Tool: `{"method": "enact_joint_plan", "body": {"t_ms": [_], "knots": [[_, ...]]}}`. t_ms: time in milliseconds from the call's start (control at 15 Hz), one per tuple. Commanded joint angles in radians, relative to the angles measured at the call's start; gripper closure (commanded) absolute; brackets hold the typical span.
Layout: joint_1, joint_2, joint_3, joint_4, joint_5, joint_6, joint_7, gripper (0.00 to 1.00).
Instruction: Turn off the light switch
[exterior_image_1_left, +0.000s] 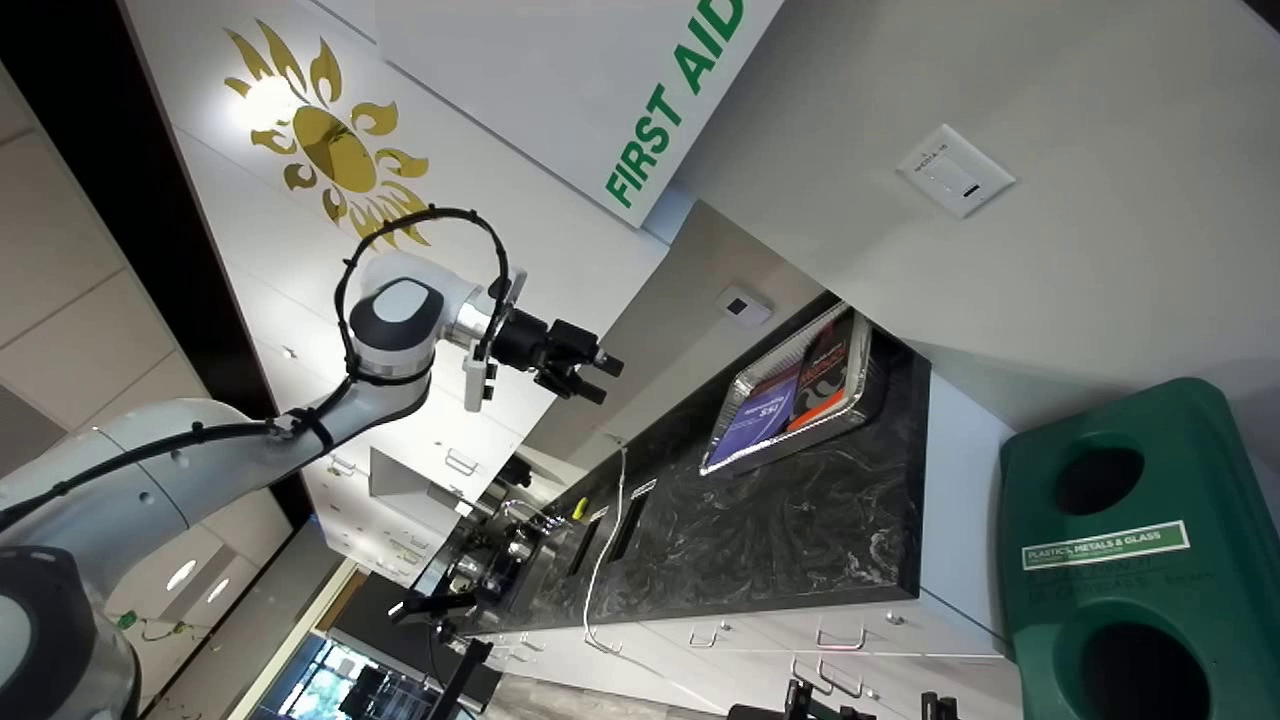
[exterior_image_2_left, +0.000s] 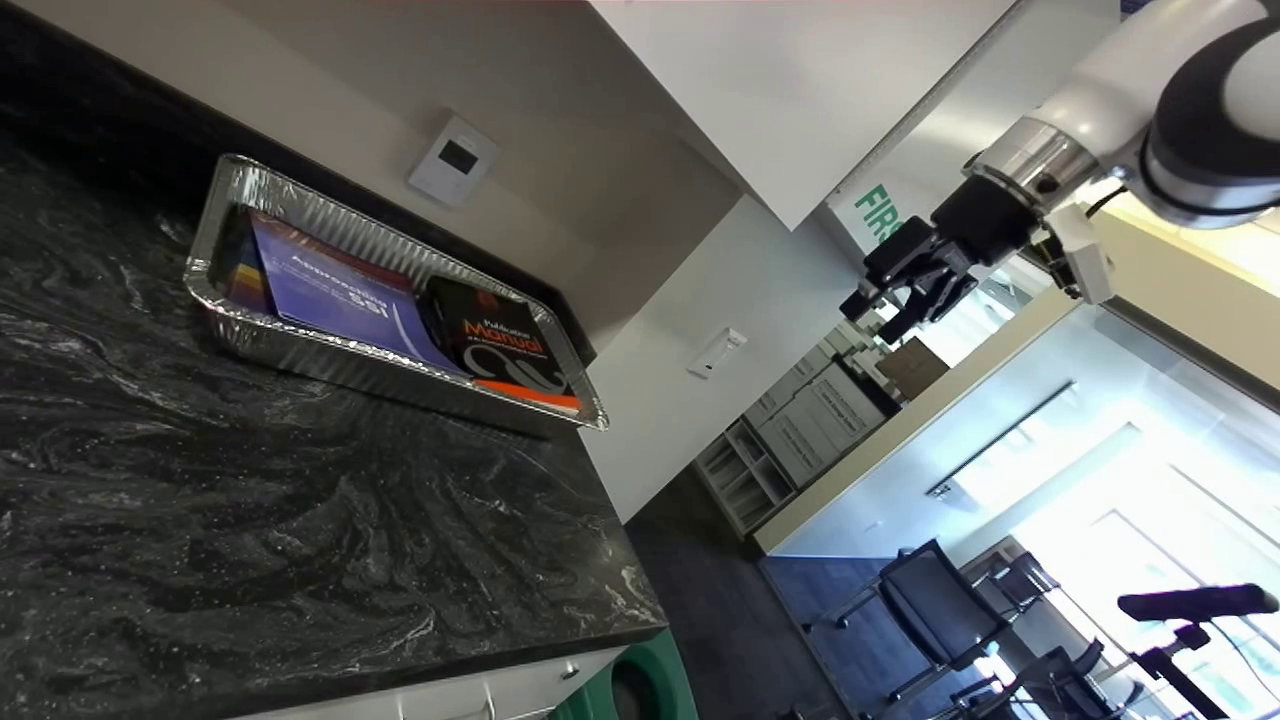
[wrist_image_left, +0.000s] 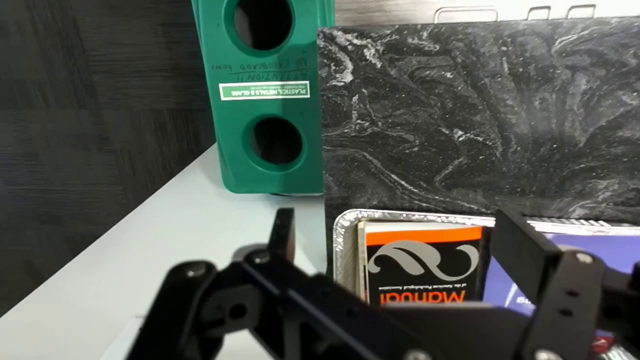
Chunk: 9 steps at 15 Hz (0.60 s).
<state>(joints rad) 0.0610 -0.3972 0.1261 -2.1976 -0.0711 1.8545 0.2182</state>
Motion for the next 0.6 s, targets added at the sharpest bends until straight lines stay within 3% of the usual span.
{"method": "enact_joint_plan", "body": {"t_ms": [0,267,533], "knots": [[-0.041,-0.031,-0.057,-0.099,-0.064,0.13,-0.08,0.0],[-0.09,-0.01,-0.12,-0.165,-0.141,0.262,-0.147,0.0],[-0.124,0.013,-0.172,-0.189,-0.123,0.31,-0.174,0.0]]}}
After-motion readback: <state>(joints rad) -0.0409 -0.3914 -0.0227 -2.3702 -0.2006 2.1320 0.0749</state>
